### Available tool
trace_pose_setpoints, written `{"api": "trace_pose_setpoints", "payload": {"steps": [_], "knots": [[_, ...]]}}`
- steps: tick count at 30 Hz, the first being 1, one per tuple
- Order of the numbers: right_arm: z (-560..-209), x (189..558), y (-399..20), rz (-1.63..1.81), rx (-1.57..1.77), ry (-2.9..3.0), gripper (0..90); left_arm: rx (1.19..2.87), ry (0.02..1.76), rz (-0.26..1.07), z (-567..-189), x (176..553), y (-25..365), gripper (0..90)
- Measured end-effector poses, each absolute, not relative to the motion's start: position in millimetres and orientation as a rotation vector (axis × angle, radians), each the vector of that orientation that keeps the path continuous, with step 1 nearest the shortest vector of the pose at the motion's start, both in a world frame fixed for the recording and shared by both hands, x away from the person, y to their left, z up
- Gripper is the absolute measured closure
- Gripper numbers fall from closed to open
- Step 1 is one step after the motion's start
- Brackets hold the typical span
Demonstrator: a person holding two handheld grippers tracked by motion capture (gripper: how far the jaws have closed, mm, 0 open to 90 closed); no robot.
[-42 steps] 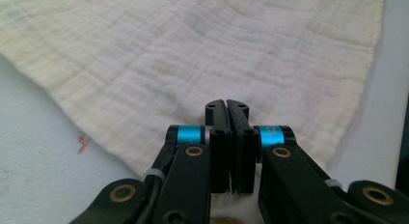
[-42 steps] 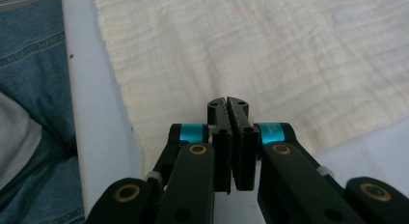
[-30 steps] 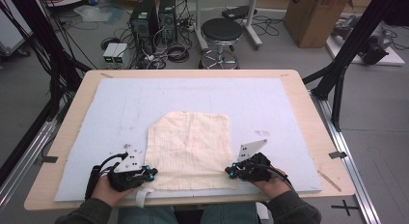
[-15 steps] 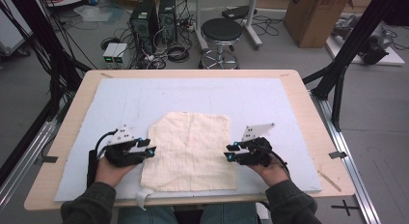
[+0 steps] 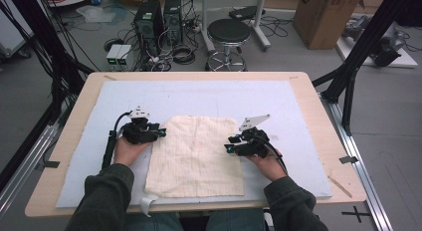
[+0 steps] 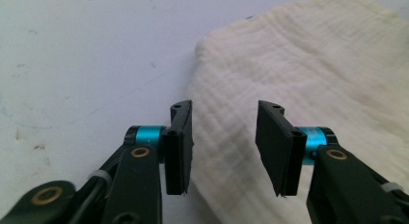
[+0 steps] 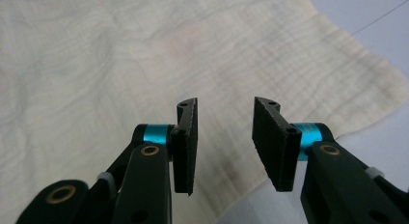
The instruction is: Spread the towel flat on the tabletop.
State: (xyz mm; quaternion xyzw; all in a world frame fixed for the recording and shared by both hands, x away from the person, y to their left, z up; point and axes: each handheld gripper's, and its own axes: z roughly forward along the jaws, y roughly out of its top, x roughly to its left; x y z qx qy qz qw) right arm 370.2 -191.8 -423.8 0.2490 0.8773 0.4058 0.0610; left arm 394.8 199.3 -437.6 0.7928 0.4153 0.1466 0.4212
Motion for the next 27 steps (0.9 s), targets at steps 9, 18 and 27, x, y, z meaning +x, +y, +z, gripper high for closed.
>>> {"api": "trace_pose_setpoints", "payload": {"steps": [9,18,27], "knots": [[-436.9,370.3,-184.7,1.124,0.736,2.703,63.9,2.041,1.008,0.410,-431.1,392.8,190.9,86.5],[-437.1,369.2,-186.7,1.123,0.750,2.702,64.0,2.132,0.828,0.445,-414.4,364.5,166.9,86.9],[-436.2,365.6,-190.9,1.116,0.750,2.697,64.0,2.242,0.752,0.249,-428.3,362.3,149.4,78.2]]}}
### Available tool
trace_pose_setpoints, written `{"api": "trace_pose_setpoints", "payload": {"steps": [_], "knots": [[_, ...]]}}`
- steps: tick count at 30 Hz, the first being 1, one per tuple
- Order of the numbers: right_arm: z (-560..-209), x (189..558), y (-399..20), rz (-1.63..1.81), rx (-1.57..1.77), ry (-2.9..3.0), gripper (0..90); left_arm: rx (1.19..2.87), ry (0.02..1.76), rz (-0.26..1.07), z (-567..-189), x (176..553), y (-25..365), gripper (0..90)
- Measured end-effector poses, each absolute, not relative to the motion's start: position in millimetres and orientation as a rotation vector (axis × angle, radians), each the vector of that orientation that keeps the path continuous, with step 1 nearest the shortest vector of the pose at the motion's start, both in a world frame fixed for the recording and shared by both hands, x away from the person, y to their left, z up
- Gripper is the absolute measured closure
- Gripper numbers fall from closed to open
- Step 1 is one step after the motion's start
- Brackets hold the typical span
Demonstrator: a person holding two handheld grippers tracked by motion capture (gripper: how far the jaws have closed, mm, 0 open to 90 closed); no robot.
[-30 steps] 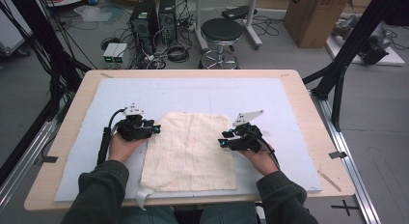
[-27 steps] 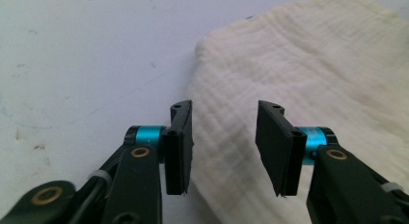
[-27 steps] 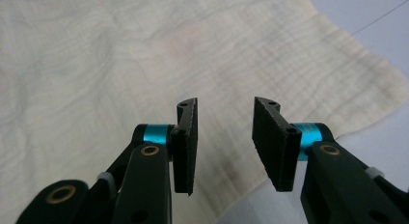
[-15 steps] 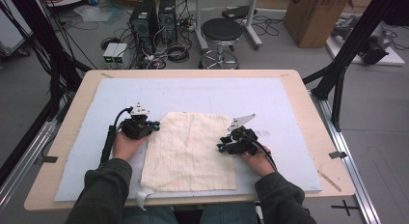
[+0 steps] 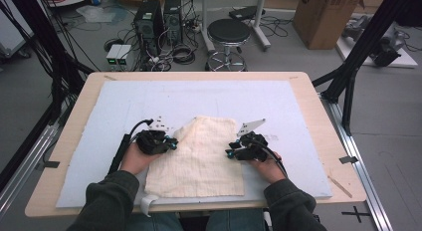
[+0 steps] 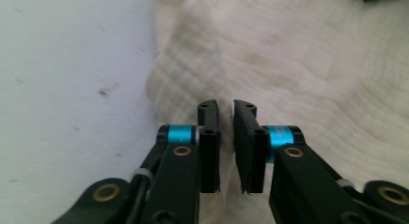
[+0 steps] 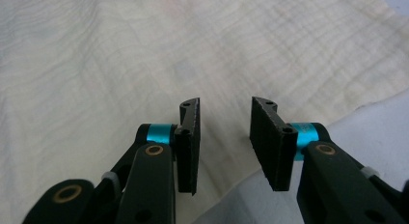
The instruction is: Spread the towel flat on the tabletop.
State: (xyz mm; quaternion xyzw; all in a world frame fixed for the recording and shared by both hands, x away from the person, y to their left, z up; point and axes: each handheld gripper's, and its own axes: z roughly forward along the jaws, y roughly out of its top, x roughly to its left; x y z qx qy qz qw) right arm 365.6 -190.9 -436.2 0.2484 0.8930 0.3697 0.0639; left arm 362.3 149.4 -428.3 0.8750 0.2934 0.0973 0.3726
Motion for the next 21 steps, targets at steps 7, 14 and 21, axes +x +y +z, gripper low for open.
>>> {"api": "trace_pose_setpoints", "payload": {"steps": [7,14,21], "knots": [[-435.7,364.8,-191.1,1.113,0.752,2.698,63.8,2.190,0.753,0.150,-428.4,367.3,155.5,73.3],[-436.1,366.0,-191.6,1.113,0.749,2.695,63.7,2.087,0.789,0.208,-415.9,370.2,167.3,74.3],[-436.4,366.5,-191.2,1.120,0.753,2.689,63.7,2.101,0.789,0.207,-417.8,373.0,151.7,63.4]]}}
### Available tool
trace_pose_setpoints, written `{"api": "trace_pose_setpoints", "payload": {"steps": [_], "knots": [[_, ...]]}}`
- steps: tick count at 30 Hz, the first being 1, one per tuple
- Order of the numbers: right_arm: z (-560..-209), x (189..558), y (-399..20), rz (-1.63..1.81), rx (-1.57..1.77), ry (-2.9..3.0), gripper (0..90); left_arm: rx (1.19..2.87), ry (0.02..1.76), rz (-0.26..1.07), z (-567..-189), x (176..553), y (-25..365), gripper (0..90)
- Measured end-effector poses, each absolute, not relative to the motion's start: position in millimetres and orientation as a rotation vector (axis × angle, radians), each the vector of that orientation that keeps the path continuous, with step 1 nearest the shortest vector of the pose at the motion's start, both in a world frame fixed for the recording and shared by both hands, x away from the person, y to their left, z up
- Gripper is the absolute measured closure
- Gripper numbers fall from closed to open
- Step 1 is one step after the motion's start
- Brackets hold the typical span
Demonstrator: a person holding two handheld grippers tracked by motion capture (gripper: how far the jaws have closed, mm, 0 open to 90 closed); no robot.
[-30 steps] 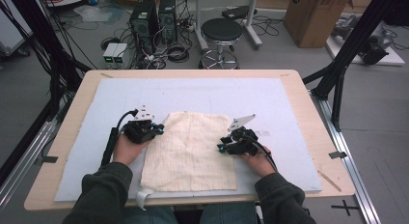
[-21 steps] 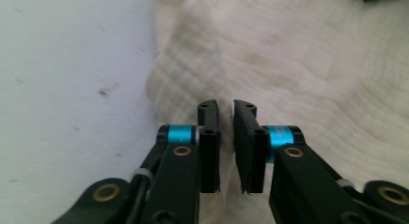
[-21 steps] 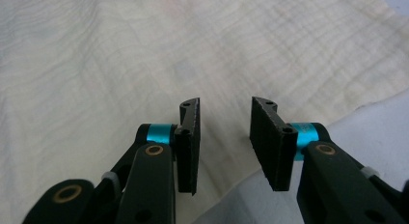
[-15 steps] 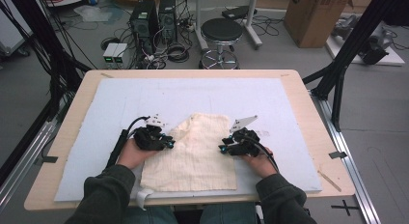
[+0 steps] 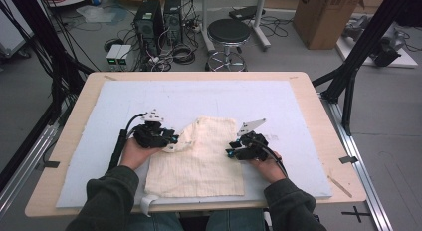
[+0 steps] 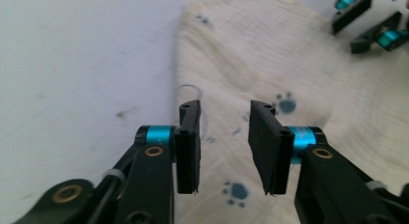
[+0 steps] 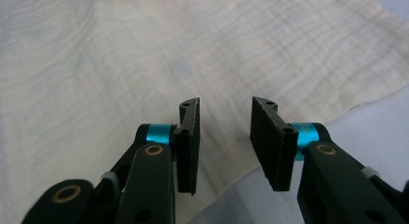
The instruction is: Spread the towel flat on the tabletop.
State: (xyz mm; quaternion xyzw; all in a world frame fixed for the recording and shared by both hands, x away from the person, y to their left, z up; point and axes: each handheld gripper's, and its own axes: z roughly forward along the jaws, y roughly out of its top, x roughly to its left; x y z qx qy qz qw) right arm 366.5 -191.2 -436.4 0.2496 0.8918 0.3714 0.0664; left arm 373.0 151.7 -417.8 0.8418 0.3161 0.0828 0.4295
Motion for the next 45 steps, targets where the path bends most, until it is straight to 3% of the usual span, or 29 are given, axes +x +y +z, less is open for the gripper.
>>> {"api": "trace_pose_setpoints", "payload": {"steps": [8,19,25,34,37,39,41,45], "knots": [[-436.3,366.7,-191.6,1.116,0.748,2.690,63.2,2.191,0.589,0.146,-418.0,355.8,125.7,60.9],[-436.7,366.6,-190.5,1.107,0.750,2.686,63.4,2.294,0.543,0.207,-428.4,351.5,105.1,63.8],[-436.9,366.5,-190.5,1.107,0.750,2.684,63.4,2.300,0.569,0.239,-428.6,354.7,101.6,83.6],[-436.9,366.5,-190.3,1.107,0.751,2.685,63.3,2.131,0.763,0.380,-410.3,377.0,140.6,87.1],[-436.8,367.0,-190.4,1.118,0.761,2.683,62.1,2.068,0.884,0.528,-400.4,396.9,163.2,86.6],[-435.4,367.3,-190.6,1.145,0.756,2.669,61.5,1.944,1.004,0.606,-392.8,406.2,183.8,79.0],[-432.8,366.8,-191.7,1.181,0.763,2.647,61.5,1.864,1.063,0.591,-389.3,410.3,201.1,70.2],[-427.8,371.7,-195.2,1.217,0.783,2.609,61.4,1.888,1.049,0.550,-389.9,406.2,214.3,68.5]]}}
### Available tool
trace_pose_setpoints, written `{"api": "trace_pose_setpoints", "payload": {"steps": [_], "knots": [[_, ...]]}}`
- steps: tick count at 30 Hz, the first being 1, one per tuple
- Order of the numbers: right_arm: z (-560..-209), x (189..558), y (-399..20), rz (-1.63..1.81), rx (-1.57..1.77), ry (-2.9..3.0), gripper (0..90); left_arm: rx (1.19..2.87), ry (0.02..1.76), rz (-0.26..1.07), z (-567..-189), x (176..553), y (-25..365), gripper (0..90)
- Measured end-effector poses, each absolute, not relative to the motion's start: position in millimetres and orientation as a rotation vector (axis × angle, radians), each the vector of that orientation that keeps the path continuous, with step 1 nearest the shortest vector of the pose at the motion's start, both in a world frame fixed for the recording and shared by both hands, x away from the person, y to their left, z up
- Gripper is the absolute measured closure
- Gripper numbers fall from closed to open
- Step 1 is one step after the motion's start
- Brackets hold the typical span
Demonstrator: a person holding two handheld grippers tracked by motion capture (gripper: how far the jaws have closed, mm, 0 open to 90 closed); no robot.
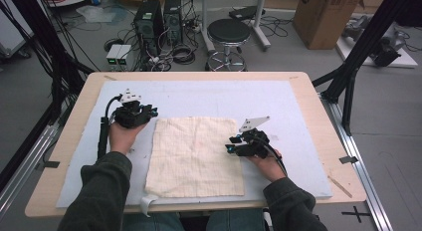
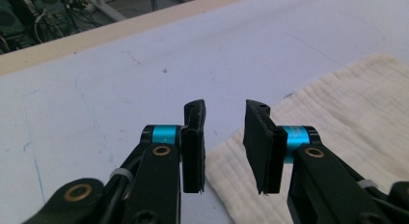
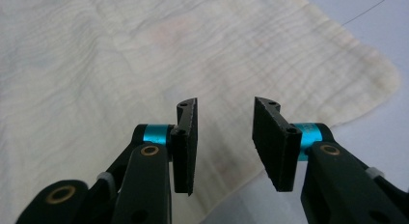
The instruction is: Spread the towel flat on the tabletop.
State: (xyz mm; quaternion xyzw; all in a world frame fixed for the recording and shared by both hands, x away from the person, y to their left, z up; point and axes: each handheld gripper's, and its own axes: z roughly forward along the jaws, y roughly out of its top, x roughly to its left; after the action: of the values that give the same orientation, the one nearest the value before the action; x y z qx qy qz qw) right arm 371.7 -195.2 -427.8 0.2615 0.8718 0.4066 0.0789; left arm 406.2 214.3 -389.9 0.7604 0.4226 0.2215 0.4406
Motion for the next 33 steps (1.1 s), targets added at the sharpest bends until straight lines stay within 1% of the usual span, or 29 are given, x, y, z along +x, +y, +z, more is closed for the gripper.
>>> {"api": "trace_pose_setpoints", "payload": {"steps": [5,7,9,15,19,21,22,24,26,27,30,33], "knots": [[-425.0,377.9,-199.9,1.236,0.810,2.593,60.8,1.924,0.972,0.509,-392.8,394.9,210.2,65.7],[-422.4,379.8,-198.9,1.201,0.803,2.580,58.6,1.966,0.968,0.496,-397.8,394.7,206.7,64.5],[-418.6,386.3,-201.8,1.185,0.842,2.541,58.5,1.974,0.972,0.482,-402.6,395.1,205.6,63.2],[-412.0,424.6,-211.7,1.139,0.996,2.437,57.4,2.023,1.029,0.447,-421.5,403.0,202.4,61.7],[-417.8,448.6,-202.9,1.129,1.054,2.446,57.2,2.060,1.063,0.445,-432.9,410.2,197.2,58.4],[-422.1,454.4,-197.2,1.094,1.068,2.454,58.3,2.091,1.078,0.443,-438.9,412.7,194.8,58.6],[-425.8,457.9,-193.3,1.053,1.072,2.470,59.7,2.090,1.073,0.457,-439.5,412.6,194.3,60.0],[-430.2,461.5,-188.9,1.012,1.059,2.490,65.7,2.082,1.063,0.475,-439.8,413.2,192.4,67.8],[-434.5,463.3,-184.6,0.979,1.033,2.516,76.2,2.088,1.046,0.504,-440.7,413.3,190.4,79.8],[-434.5,464.2,-183.9,0.985,1.022,2.510,86.1,2.089,1.046,0.500,-440.9,414.1,190.4,87.3],[-430.3,469.3,-183.2,0.944,1.021,2.496,87.2,2.072,1.060,0.522,-440.4,418.1,189.9,89.0],[-423.5,475.5,-184.9,0.933,1.056,2.443,87.2,1.999,1.075,0.536,-437.1,423.7,194.5,89.0]]}}
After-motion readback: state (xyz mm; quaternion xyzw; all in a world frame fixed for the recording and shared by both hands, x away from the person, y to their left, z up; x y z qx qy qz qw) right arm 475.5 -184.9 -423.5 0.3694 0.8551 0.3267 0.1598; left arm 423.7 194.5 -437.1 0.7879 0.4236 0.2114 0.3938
